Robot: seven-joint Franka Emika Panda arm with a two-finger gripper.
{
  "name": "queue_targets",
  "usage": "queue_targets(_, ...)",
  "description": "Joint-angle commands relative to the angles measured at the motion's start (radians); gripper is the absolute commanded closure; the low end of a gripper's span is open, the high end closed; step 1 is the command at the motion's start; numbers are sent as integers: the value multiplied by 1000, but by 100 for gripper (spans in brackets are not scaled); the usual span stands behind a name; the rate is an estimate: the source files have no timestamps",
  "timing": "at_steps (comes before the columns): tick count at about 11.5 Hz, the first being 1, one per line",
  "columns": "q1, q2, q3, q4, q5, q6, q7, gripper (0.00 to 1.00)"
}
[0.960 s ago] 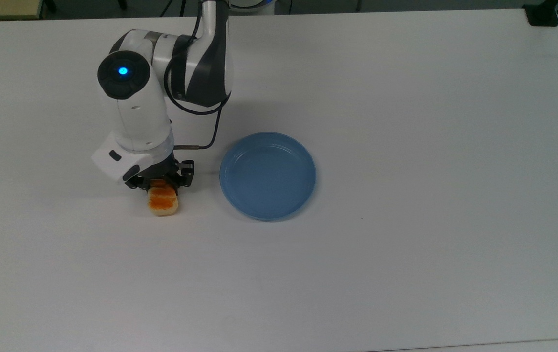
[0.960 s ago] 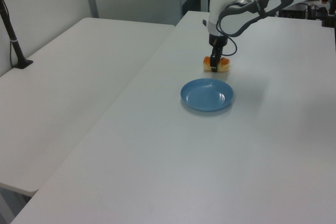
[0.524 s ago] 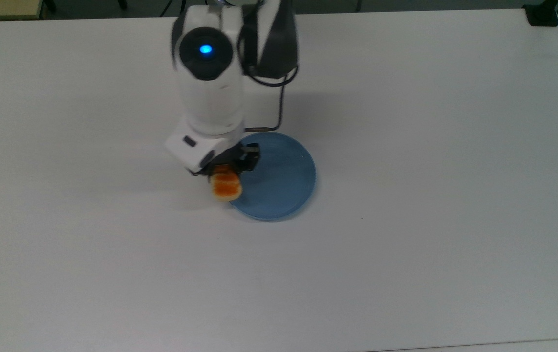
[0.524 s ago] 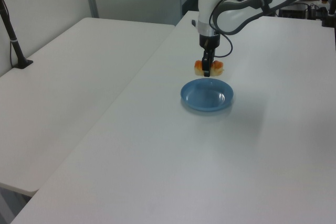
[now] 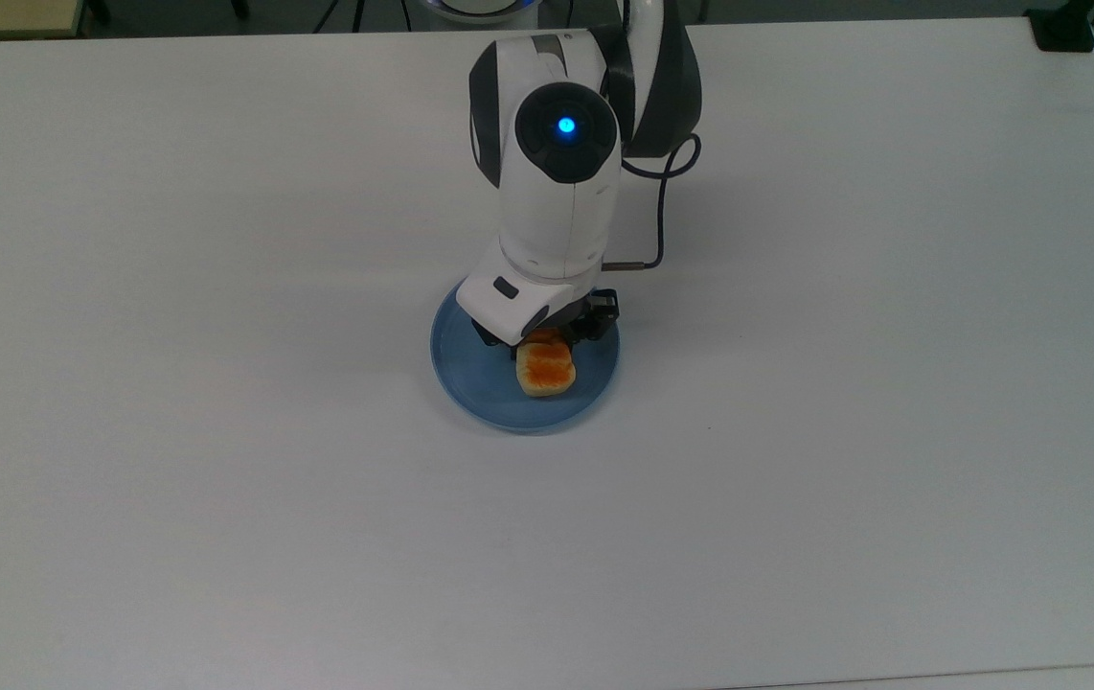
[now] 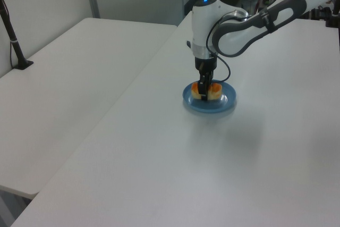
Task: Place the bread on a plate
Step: 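Open the gripper to release the bread and raise it away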
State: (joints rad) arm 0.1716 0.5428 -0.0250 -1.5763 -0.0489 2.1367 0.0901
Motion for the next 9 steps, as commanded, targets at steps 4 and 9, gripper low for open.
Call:
queue_targets(4, 17, -18, -21, -11, -9, 26, 54, 0)
queue_targets(9, 3, -214, -26, -8, -77, -169, 17, 0)
